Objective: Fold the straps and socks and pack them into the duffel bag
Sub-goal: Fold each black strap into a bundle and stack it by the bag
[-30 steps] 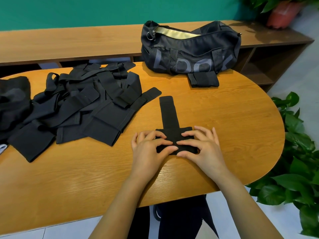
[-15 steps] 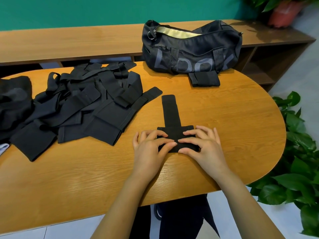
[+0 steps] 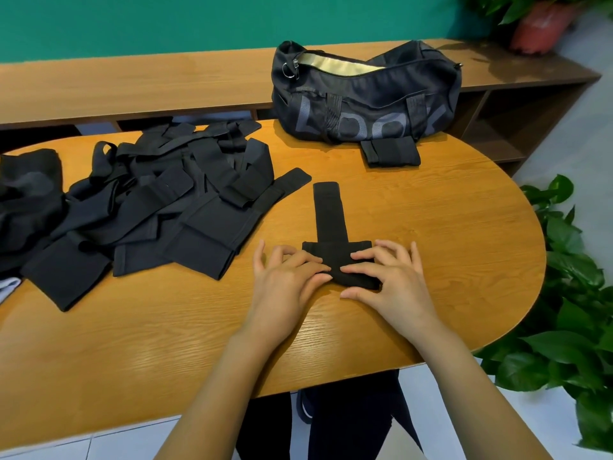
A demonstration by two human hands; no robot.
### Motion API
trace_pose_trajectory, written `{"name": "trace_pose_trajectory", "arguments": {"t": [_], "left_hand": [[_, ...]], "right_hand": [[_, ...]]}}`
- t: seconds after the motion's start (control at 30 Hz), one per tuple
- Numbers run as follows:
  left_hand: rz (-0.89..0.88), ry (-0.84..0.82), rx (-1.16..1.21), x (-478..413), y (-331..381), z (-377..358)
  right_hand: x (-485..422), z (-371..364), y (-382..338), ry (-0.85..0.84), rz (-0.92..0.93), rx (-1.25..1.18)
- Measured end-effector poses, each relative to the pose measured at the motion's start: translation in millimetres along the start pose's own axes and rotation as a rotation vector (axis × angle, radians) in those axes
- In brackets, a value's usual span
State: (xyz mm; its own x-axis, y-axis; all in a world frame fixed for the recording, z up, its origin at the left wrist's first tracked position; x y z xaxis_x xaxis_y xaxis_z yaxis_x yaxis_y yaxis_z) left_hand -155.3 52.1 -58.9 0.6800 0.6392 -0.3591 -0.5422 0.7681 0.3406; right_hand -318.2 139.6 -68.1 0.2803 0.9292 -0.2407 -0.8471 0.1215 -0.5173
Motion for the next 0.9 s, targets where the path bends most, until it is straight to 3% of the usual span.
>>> {"name": "trace_pose_trajectory", "arguments": {"t": [0.13,0.37,0.9], "left_hand": [[0.116,-0.032,0.151,-4,-1,-3],[0.228,0.013,0.186,-5,-7,-12],[0.19,0.037,0.231,-4,-6,-9]], "right_hand": [[-5,0,-1,0.035,-0.063,-0.096],[-11,-6,4,0.072,-0.107,-0.236],[-10,-5,2,0.054,-0.074,-0.247]]}}
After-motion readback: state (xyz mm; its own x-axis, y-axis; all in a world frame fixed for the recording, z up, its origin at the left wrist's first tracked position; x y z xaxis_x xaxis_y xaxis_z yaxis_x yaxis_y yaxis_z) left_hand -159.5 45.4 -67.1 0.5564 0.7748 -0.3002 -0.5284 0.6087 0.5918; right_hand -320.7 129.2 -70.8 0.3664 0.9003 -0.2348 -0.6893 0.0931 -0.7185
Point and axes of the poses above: each hand's wrist, its own x-axis away from the middle knuckle, its own z-axis out of the back of the hand, y = z × x, the point moved 4 cm from there along -x, towards the middle knuckle, and after that the axes turned 4 degrees about -x, right-handed, at the moved point
